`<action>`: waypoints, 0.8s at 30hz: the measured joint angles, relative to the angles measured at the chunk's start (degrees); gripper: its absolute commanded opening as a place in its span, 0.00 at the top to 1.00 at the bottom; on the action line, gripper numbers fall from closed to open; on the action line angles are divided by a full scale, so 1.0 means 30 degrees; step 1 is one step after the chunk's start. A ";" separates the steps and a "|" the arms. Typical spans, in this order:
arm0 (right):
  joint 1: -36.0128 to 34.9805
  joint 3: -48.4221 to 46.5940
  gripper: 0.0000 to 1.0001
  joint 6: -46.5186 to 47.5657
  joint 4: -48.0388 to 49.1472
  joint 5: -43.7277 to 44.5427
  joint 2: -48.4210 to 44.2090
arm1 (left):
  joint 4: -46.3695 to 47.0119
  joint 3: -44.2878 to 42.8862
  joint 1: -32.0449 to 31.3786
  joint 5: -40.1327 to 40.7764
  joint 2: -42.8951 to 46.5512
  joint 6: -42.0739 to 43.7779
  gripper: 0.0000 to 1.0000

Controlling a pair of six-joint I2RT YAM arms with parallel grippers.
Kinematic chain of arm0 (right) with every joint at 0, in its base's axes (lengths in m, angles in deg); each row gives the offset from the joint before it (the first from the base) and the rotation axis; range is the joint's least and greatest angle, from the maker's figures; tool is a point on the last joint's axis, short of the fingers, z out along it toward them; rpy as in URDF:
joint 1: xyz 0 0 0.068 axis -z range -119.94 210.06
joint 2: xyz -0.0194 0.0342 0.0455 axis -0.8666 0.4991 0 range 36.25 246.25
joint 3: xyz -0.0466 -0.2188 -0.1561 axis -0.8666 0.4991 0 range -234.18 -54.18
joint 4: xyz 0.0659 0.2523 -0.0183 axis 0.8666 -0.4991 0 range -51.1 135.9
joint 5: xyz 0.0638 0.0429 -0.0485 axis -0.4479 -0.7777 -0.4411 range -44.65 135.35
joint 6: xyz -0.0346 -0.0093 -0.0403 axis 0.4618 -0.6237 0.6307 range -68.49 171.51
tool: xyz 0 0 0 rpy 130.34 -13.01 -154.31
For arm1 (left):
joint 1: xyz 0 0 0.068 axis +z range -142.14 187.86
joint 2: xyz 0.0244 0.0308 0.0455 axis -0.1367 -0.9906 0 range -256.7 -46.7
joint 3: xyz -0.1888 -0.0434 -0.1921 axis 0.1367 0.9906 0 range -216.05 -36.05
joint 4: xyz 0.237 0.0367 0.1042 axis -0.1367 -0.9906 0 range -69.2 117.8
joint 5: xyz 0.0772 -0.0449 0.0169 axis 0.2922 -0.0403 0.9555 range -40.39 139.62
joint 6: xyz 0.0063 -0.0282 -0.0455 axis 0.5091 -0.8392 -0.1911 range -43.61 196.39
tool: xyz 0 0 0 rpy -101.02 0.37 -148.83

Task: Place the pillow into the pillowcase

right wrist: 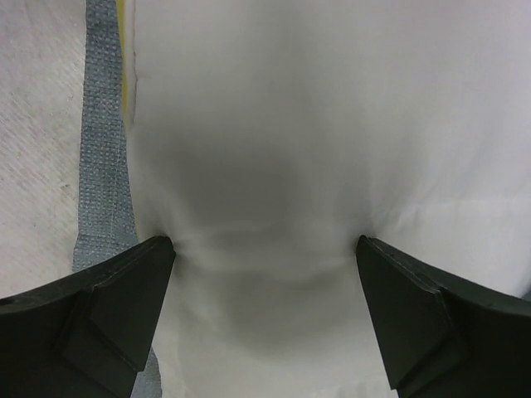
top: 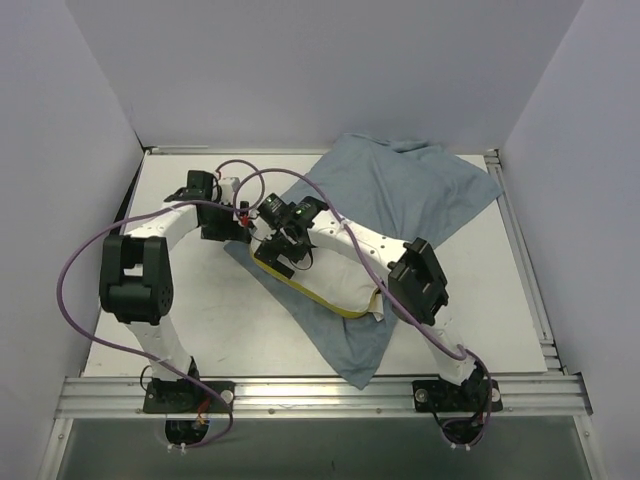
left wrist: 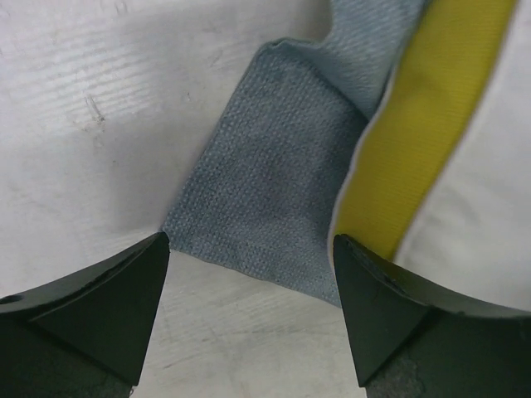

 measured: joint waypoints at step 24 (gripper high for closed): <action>0.1566 0.3971 1.00 -0.0058 0.1566 -0.1625 -0.2011 | 0.0969 -0.1027 -0.2295 0.4393 -0.2696 -0.2470 1.00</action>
